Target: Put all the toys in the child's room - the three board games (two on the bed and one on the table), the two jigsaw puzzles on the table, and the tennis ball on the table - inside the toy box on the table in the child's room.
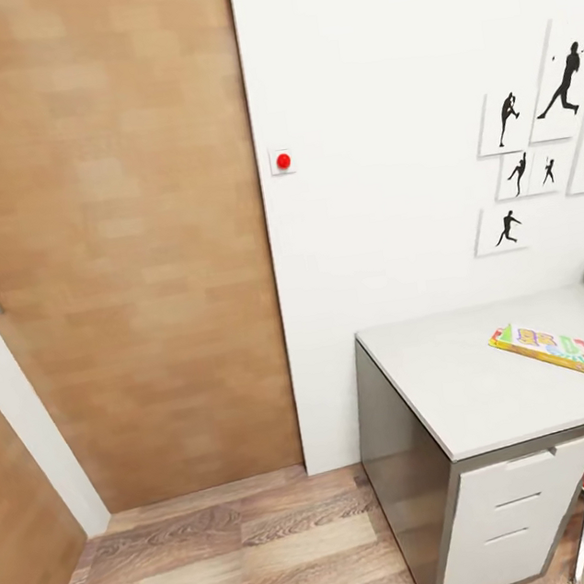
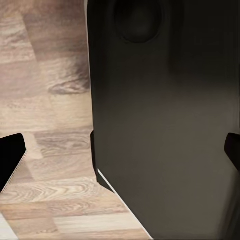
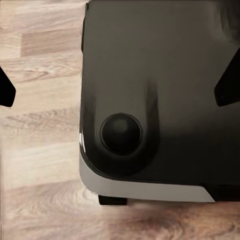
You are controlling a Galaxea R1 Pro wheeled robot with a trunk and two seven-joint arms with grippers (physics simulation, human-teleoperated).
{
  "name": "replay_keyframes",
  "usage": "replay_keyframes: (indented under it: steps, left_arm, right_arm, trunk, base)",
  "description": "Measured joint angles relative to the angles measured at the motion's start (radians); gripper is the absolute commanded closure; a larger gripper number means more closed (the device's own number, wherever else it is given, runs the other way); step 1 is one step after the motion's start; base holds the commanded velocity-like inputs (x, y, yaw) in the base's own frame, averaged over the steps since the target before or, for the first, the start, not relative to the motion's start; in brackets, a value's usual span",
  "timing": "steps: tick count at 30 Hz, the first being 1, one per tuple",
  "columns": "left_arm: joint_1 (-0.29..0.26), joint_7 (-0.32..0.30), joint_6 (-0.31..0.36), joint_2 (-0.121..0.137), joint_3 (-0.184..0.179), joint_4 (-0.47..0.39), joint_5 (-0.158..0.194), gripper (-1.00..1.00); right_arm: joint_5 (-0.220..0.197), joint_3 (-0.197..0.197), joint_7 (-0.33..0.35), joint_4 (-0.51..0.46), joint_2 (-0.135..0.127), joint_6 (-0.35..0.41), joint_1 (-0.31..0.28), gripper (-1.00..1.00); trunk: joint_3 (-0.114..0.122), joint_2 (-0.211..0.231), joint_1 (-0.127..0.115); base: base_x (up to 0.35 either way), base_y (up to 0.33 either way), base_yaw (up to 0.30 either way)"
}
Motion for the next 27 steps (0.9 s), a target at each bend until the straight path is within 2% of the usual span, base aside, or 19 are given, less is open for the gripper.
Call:
replay_keyframes:
  steps: [27]
  left_arm:
    - [-0.007, 0.0, -0.001, -0.01, -0.001, -0.039, 0.001, -1.0]
  right_arm:
    - [-0.004, -0.003, 0.002, -0.001, -0.008, 0.004, -0.007, -1.0]
  trunk:
    - [0.0, 0.0, 0.0]
  base:
    - [0.0, 0.0, -0.274]
